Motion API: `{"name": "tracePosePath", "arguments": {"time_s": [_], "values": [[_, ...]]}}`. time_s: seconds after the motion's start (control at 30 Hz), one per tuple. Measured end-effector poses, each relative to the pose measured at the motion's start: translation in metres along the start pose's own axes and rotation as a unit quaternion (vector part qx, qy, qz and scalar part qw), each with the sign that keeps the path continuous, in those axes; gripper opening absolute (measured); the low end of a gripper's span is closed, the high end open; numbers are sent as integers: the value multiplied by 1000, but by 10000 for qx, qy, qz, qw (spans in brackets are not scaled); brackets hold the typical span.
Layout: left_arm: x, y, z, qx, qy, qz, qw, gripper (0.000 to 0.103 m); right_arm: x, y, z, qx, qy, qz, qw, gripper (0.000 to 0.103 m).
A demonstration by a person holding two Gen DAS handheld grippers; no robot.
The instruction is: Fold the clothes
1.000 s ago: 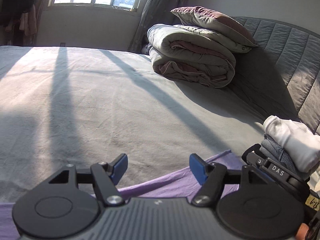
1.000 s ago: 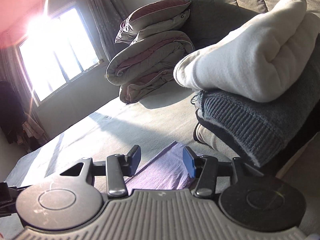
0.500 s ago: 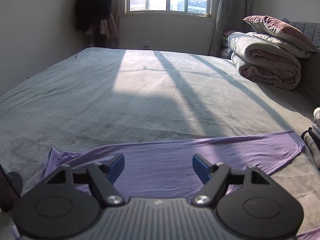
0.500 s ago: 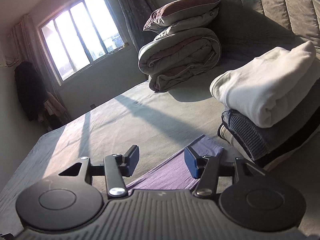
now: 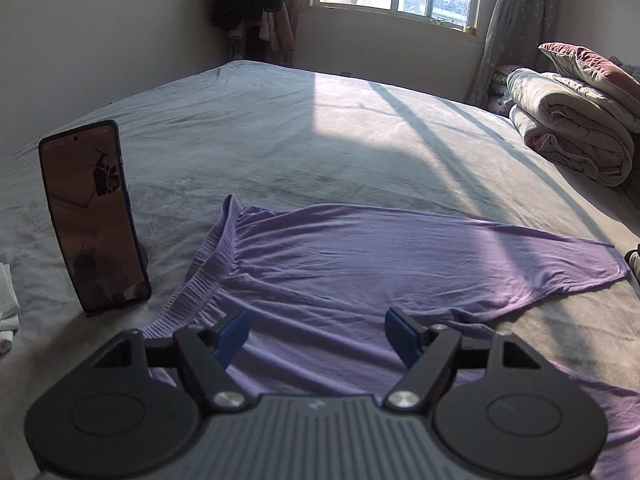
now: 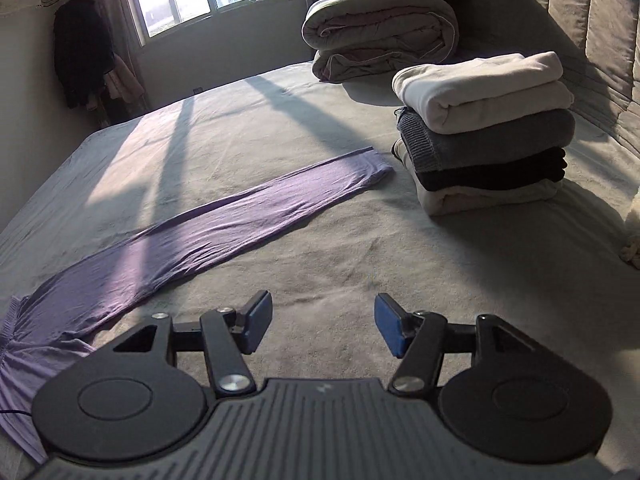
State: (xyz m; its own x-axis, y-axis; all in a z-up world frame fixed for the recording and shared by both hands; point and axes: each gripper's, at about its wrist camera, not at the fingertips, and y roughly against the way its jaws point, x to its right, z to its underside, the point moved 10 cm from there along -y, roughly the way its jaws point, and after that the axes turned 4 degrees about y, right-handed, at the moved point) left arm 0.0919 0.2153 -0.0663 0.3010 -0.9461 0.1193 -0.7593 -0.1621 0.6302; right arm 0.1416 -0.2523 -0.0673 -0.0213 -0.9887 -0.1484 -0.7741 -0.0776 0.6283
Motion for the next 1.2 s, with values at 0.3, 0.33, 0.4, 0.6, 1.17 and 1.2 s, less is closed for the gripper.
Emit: {"name": "tracePosePath", "arguments": {"time_s": [0.3,0.33,0.4,0.6,1.17,1.2], "values": [[-25,60,6,384,218,437,9981,78,-2,12,21,-39,-102,-194,9998,69],[-23,66,7,406,212,518,9976,78,-1,15,19,16,-28,-169,9999,69],[-12,75,9,372,212,662,9969,79,0,21,14,124,119,-118,9998,69],[66,101,21,244,-388,1443,9885,79,17,32,1,268,512,-96,9983,70],[307,81,181,-312,-2482,2940,9225,60,6,-3,42,-114,1926,-1518,9694,52],[310,77,187,-400,-2529,2919,9216,58,-2,-6,44,-149,1991,-1668,9656,51]]}}
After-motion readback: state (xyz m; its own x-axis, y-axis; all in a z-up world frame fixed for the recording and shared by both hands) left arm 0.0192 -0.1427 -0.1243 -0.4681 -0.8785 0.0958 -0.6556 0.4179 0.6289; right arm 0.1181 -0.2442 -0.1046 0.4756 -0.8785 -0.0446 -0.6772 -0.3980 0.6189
